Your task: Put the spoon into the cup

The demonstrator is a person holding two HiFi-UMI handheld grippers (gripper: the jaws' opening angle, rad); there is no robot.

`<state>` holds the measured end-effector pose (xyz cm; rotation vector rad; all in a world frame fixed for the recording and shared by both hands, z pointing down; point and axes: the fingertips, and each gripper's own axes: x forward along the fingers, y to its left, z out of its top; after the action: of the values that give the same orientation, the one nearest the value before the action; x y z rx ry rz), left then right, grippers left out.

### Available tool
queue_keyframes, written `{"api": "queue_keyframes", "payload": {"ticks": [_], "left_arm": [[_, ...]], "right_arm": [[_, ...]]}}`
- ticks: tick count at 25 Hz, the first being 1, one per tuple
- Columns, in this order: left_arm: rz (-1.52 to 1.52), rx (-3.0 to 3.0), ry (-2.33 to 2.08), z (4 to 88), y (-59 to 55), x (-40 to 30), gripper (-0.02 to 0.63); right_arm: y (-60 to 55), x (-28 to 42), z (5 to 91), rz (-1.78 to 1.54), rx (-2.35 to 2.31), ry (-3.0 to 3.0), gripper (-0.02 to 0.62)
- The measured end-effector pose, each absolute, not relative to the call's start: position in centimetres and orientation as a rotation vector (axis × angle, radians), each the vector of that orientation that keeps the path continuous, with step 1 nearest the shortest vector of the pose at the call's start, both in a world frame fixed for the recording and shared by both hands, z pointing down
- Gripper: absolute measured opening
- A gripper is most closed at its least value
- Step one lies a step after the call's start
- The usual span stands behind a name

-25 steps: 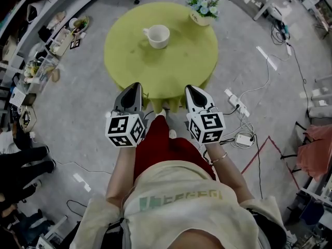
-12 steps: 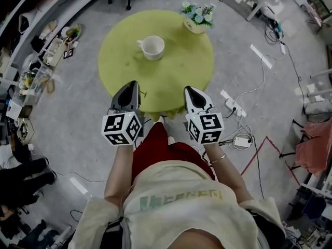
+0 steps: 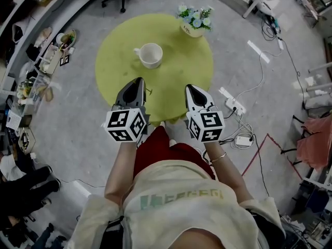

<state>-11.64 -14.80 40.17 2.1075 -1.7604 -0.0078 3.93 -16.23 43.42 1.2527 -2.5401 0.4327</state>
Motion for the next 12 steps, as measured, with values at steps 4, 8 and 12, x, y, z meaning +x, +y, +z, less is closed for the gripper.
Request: {"api": "queue_keyframes", "payload": {"ticks": [4,8,12], "left_arm": [[-0.010,2.131,-1.734,39.7,-16.9,-11.5,0.025],[-0.017,2.155,-1.707,39.4,-18.9,-11.6,0.025],[-0.025,2.173,-1.679,39.2,-20.8,-11.6,0.025]], "right_arm": [[-17.6,3.2,43.4,0.439,1.257,-2.531,0.037],[-18.8,2.4,43.5,0.441,1.263,-2.521,0.037],[-19.8,2.0,43.8,0.446,1.273,-2.511,0.037]]}}
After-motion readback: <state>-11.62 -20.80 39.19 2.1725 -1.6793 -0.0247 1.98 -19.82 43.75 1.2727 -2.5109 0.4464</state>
